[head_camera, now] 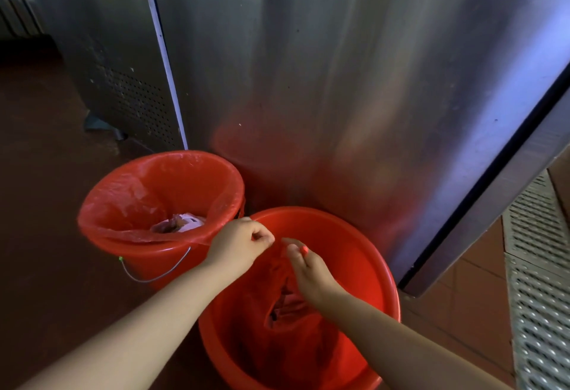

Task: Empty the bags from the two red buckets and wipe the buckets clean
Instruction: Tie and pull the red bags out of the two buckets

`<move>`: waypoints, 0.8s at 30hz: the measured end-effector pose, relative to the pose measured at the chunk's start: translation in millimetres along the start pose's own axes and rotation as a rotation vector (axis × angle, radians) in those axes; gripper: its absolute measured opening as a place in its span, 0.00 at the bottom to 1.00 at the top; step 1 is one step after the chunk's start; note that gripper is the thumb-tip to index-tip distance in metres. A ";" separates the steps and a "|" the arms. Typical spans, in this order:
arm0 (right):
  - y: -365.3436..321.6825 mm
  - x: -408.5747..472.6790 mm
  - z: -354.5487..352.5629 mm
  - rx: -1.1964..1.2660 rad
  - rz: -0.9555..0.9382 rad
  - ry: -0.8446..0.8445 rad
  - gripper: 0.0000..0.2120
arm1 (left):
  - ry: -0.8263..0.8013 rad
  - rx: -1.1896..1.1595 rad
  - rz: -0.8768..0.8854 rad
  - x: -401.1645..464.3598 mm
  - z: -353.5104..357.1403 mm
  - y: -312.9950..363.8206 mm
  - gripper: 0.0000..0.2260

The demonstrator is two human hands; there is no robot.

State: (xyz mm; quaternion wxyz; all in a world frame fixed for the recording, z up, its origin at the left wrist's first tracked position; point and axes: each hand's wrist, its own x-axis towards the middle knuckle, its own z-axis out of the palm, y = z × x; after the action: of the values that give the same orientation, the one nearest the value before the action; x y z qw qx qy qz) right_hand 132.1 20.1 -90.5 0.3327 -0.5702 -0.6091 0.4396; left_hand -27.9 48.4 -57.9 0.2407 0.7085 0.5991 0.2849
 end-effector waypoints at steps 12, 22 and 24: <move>17.3 -1.3 -40.7 0.139 0.051 -0.109 0.14 | -0.100 -0.347 -0.261 4.2 16.1 9.3 0.06; 19.3 -1.1 -40.6 0.317 0.124 -0.045 0.12 | -0.531 0.025 -0.078 -14.8 38.0 -1.5 0.05; 16.9 -2.7 -43.4 0.178 0.077 -0.044 0.12 | -0.409 0.196 -0.046 -12.8 41.2 -3.1 0.09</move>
State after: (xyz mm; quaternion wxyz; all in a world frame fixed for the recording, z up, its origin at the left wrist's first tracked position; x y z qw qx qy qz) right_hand 178.5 23.6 -88.6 0.3514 -0.5516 -0.5523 0.5169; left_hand -3.1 36.2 -91.2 0.2935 0.7577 0.5786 0.0702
